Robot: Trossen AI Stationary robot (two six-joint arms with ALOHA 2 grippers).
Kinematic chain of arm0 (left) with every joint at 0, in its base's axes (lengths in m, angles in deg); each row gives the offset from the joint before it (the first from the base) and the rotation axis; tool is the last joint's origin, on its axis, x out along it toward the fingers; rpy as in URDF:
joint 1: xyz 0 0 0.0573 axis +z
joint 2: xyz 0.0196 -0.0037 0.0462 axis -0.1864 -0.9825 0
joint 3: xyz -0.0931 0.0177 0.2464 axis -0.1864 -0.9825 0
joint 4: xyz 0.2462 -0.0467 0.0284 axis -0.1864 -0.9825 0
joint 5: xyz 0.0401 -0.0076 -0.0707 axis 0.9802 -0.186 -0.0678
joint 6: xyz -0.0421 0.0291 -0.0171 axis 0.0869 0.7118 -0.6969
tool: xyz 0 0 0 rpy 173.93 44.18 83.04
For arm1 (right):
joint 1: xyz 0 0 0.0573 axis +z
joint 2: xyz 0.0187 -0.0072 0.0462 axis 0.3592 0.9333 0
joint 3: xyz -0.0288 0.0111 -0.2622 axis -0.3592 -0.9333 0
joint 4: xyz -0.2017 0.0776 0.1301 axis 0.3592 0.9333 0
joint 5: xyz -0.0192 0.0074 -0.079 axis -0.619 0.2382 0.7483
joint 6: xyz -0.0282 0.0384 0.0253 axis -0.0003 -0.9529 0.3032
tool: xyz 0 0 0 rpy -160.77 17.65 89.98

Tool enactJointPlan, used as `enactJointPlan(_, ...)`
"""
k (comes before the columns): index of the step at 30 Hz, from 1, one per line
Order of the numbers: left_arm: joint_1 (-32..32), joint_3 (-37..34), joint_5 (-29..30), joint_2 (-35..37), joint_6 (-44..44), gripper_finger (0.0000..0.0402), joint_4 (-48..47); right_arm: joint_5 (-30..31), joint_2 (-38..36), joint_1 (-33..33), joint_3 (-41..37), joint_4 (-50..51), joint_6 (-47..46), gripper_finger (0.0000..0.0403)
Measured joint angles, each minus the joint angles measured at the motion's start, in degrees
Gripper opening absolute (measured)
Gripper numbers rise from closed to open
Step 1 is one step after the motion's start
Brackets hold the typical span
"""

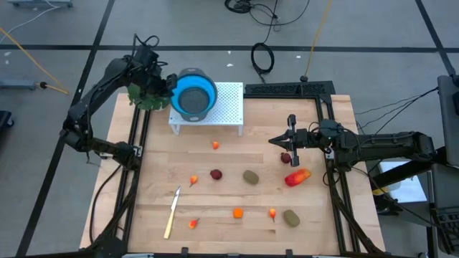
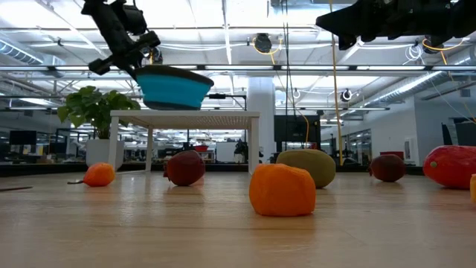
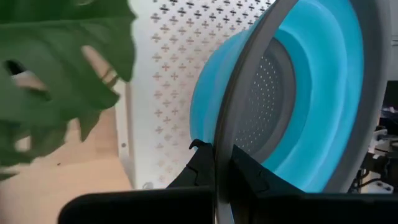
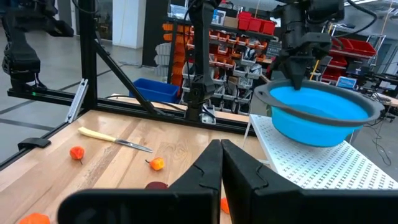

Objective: Pick & Place Fruit
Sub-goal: Put the blue strainer bowl on the shelf

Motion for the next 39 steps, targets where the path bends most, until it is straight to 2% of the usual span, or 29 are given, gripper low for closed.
enactJointPlan(11,2.0,0.0,-0.5,-0.3,2.0,0.0005,-0.7,0.1,0.0,0.0,0.0,0.0,0.0,0.0)
enactJointPlan(28,1.9,0.0,1.0,-0.5,3.0,0.0005,-1.8,0.2,0.0,-0.1,0.0,0.0,0.2,0.0)
enactJointPlan(32,1.6,0.0,0.8,-0.5,2.8,0.0016,-1.8,0.2,0.0,-0.1,0.0,0.0,0.2,0.0)
enactJointPlan(39,0.9,0.0,1.1,-1.1,3.0,0.0007,-1.6,0.2,0.0,-0.1,0.0,0.0,0.2,0.0)
